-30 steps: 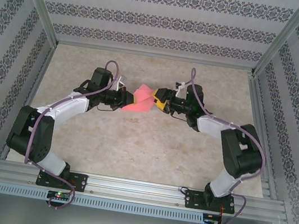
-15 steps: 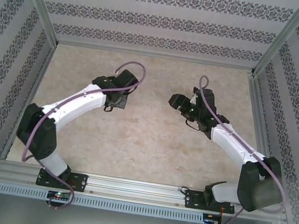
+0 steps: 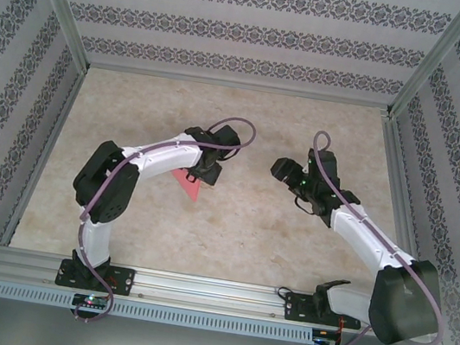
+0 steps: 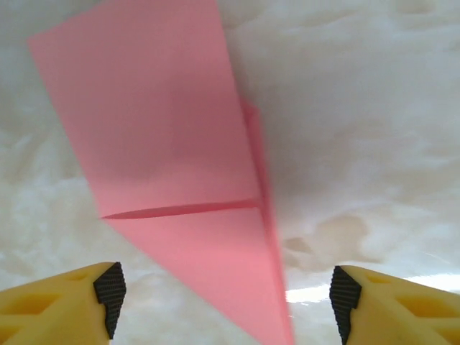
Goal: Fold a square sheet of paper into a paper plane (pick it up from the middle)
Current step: Turn over the paper at the center of the table, then rotate the paper at the center of the table.
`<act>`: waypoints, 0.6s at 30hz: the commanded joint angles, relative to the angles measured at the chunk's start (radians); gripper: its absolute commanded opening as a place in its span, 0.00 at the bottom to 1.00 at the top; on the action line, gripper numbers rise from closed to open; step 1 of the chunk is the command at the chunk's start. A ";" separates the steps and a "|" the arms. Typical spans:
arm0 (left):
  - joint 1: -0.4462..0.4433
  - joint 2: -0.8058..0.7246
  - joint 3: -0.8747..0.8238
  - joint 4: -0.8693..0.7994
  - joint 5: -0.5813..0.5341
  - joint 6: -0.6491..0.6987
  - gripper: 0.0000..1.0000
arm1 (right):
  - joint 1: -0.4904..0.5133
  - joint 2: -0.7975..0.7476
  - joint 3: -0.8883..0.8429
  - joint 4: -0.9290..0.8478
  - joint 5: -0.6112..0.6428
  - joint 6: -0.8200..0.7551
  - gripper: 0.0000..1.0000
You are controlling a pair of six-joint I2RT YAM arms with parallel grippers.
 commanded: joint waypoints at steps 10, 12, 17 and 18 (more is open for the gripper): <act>0.306 -0.331 -0.329 0.323 0.375 -0.174 1.00 | 0.282 0.292 0.221 0.013 0.071 0.010 0.56; 0.357 -0.379 -0.401 0.353 0.387 -0.200 1.00 | 0.352 0.381 0.297 0.025 0.069 0.019 0.46; 0.443 -0.480 -0.520 0.385 0.387 -0.262 1.00 | 0.475 0.562 0.478 0.013 0.055 0.056 0.35; 0.462 -0.495 -0.538 0.390 0.399 -0.269 1.00 | 0.496 0.599 0.516 0.010 0.047 0.063 0.33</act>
